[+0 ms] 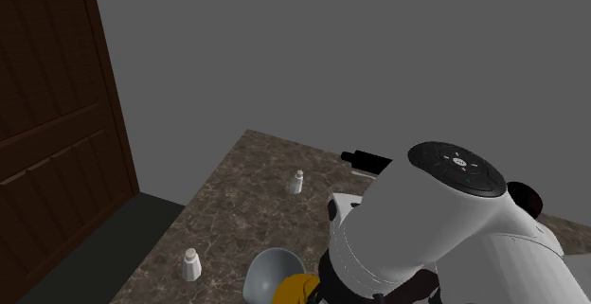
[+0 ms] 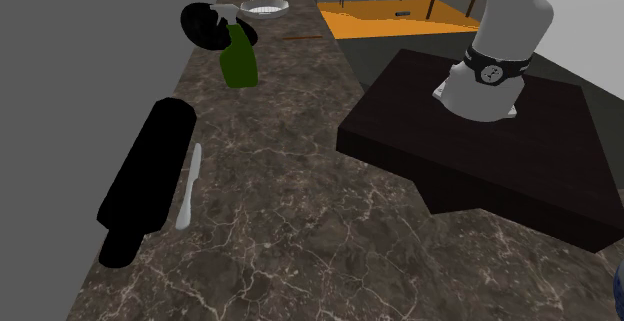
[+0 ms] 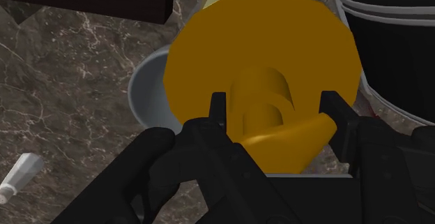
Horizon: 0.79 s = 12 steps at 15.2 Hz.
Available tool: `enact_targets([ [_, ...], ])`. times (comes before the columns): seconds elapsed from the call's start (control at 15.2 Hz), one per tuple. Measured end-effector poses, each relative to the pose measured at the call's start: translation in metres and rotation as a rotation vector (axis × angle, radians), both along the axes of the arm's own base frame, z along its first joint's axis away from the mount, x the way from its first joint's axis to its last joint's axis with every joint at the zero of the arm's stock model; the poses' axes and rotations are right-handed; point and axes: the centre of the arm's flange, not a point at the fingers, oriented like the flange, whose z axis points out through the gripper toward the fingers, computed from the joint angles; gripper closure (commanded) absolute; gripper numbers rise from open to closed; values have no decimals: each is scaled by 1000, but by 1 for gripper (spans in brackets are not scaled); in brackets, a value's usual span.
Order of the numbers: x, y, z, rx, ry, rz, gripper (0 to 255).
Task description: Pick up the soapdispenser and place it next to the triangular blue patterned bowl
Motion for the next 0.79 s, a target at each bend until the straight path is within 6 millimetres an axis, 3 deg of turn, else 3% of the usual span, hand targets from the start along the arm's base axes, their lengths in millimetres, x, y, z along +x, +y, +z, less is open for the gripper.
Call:
enact_targets([
  [0.79,0,0,-64,0,0,0,255],
])
